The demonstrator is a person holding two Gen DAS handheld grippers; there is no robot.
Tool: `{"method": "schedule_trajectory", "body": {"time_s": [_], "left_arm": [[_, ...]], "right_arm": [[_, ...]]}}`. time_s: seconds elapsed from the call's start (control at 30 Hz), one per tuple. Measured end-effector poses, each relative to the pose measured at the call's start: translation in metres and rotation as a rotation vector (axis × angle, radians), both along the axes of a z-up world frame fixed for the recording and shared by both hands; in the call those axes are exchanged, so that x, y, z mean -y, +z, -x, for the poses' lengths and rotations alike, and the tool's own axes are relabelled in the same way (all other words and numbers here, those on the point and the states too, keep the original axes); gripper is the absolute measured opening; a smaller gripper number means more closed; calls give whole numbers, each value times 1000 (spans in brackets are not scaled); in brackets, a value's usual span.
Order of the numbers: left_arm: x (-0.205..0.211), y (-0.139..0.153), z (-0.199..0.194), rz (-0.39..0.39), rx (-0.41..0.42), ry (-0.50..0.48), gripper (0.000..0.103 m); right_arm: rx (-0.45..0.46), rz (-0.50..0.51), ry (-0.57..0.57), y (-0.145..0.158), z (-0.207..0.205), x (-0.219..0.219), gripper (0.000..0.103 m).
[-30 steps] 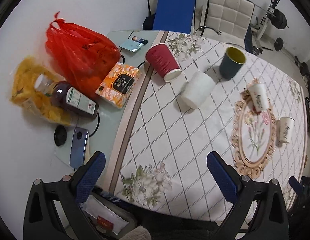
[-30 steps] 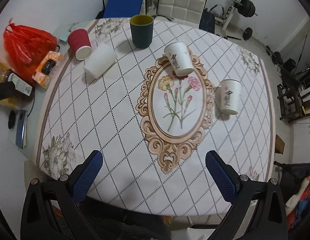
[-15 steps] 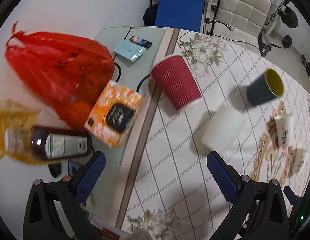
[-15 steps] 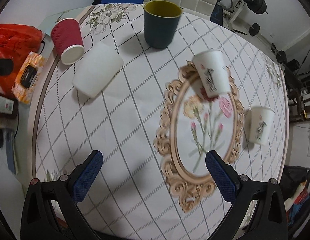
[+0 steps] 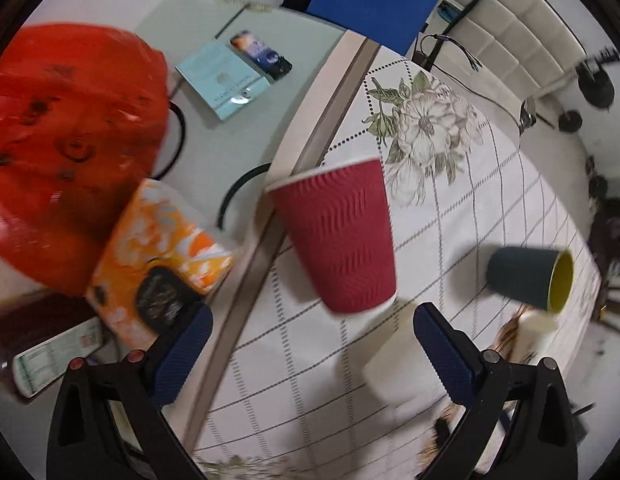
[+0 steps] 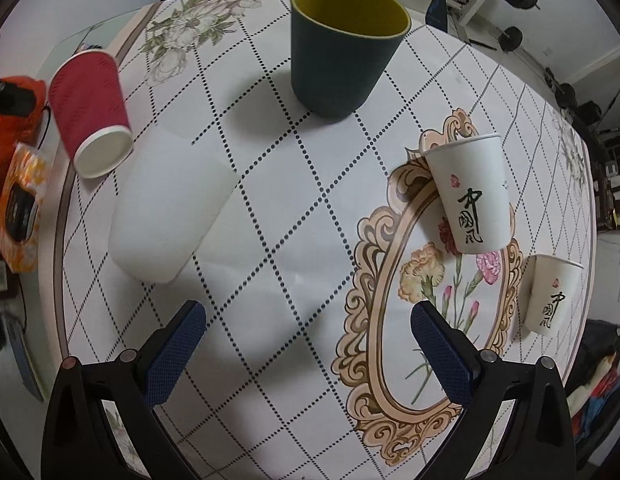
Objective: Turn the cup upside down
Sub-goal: 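Move the left tool down toward the upright red ribbed paper cup, then close the left tool around the red paper cup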
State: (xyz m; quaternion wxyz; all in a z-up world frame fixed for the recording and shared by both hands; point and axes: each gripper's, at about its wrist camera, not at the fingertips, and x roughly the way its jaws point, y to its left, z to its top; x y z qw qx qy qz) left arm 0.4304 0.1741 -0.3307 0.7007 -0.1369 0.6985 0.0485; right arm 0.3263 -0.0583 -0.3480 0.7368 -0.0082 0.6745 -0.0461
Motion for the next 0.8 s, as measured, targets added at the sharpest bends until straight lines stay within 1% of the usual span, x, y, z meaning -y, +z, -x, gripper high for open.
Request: {"method": "schedule_trajectory", "body": {"time_s": [0.1, 0.17, 0.27, 0.37, 0.63, 0.67, 0.73, 0.8], "left_arm": [[-1, -16, -17, 35, -29, 33, 103], [1, -27, -28, 34, -45, 34, 103], [6, -42, -43, 5, -65, 16, 103], [15, -56, -52, -46, -89, -29, 103], [33, -80, -58, -155, -102, -134, 102], [34, -82, -57, -166, -97, -143, 96], [36, -85, -57, -181, -97, -158, 87], [35, -87, -59, -199, -84, -169, 87]], "right_arm": [[-10, -7, -25, -2, -7, 3, 103], [-15, -17, -43, -3, -10, 6, 103], [-28, -19, -73, -6, -17, 10, 103], [-48, -26, -98, -12, -23, 14, 103], [-77, -11, -122, -20, -34, 14, 103], [-79, -10, -124, -20, -34, 14, 103], [-83, -8, -127, -21, -35, 15, 103], [-87, -8, -132, -21, -36, 15, 103]]}}
